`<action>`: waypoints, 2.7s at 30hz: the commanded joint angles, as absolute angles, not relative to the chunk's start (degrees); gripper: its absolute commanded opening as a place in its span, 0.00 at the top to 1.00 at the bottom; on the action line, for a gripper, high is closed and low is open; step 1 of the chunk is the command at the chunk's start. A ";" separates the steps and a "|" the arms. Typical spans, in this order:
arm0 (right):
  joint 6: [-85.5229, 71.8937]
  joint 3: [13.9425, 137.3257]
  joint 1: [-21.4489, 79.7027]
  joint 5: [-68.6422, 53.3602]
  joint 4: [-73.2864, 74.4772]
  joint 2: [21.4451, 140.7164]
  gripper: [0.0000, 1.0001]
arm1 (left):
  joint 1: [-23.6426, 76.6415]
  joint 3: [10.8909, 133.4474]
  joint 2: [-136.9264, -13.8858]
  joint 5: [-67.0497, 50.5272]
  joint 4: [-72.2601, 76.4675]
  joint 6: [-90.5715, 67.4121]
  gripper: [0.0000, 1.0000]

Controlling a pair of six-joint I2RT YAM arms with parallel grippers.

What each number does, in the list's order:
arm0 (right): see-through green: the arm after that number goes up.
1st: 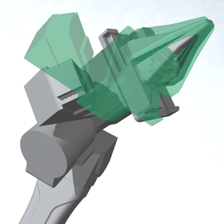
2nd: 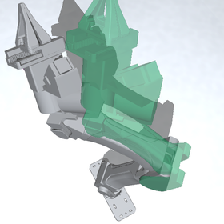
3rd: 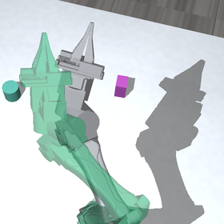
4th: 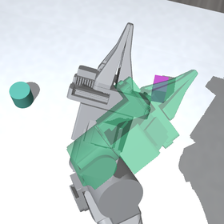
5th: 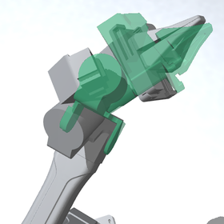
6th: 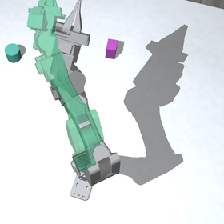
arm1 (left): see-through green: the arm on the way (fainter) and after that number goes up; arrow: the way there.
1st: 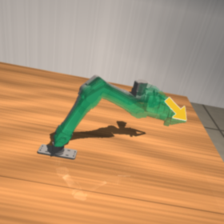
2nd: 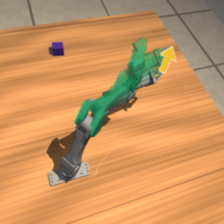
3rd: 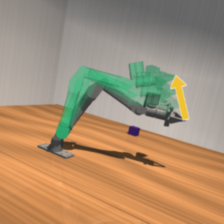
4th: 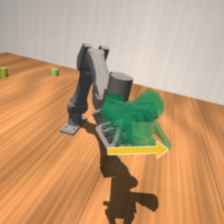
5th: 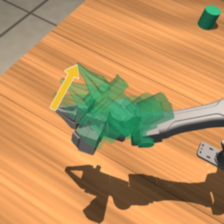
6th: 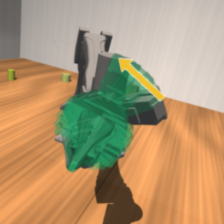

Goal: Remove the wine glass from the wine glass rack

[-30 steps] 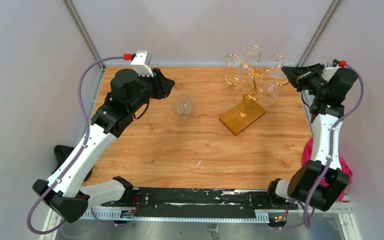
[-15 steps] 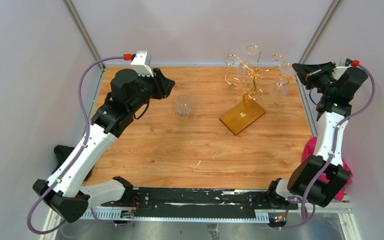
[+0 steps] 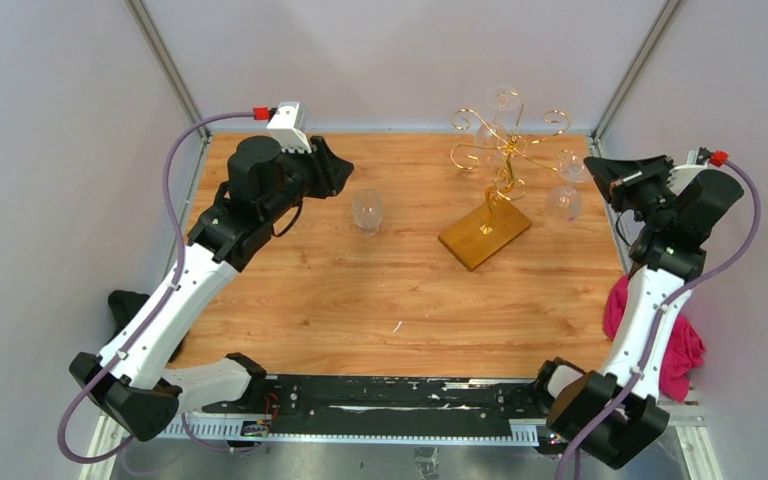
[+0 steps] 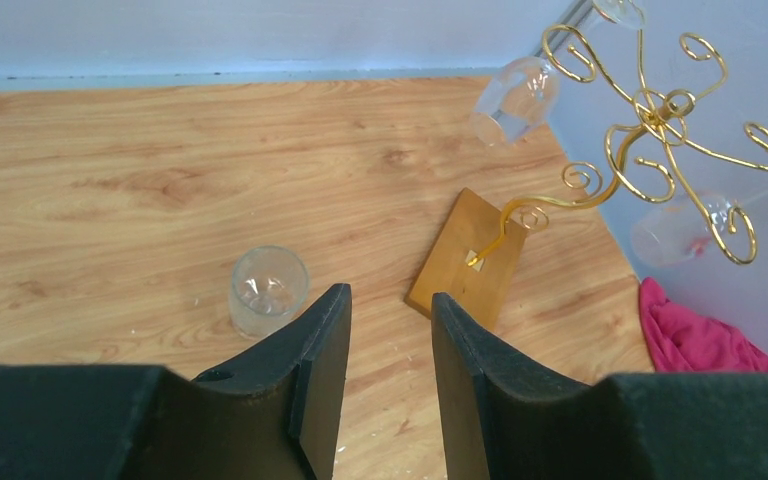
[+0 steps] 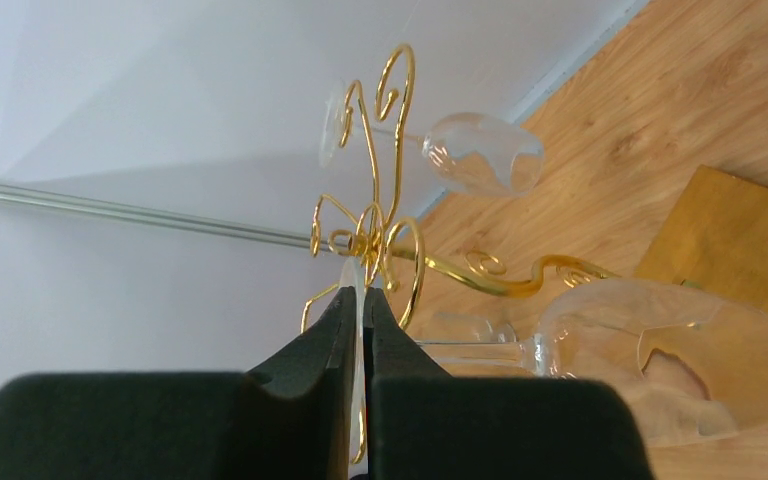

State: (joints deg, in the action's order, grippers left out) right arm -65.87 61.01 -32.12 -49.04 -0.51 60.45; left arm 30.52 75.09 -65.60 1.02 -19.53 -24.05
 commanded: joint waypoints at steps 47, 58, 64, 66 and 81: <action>-90.53 90.97 19.85 -47.36 -48.32 77.80 1.00 | 16.87 53.14 -70.22 -47.45 79.22 -75.79 0.48; -88.94 90.87 20.86 -47.26 -47.64 75.13 1.00 | 13.73 51.82 -76.47 -46.06 90.26 -83.67 0.50; -88.46 90.67 24.13 -46.79 -47.75 76.26 1.00 | 13.64 52.48 -78.19 -45.54 90.34 -83.94 0.50; -88.30 90.96 25.30 -46.49 -47.90 76.90 1.00 | 13.62 52.47 -78.75 -45.45 90.26 -83.94 0.50; -90.04 87.33 29.80 -46.01 -53.11 79.68 1.00 | 13.69 54.62 -76.93 -45.34 90.29 -85.14 0.52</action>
State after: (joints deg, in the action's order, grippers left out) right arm -87.81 88.62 28.16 -46.98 -44.88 78.11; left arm 13.96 52.36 -79.64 -44.82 86.70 -84.55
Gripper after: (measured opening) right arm 0.063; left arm 0.490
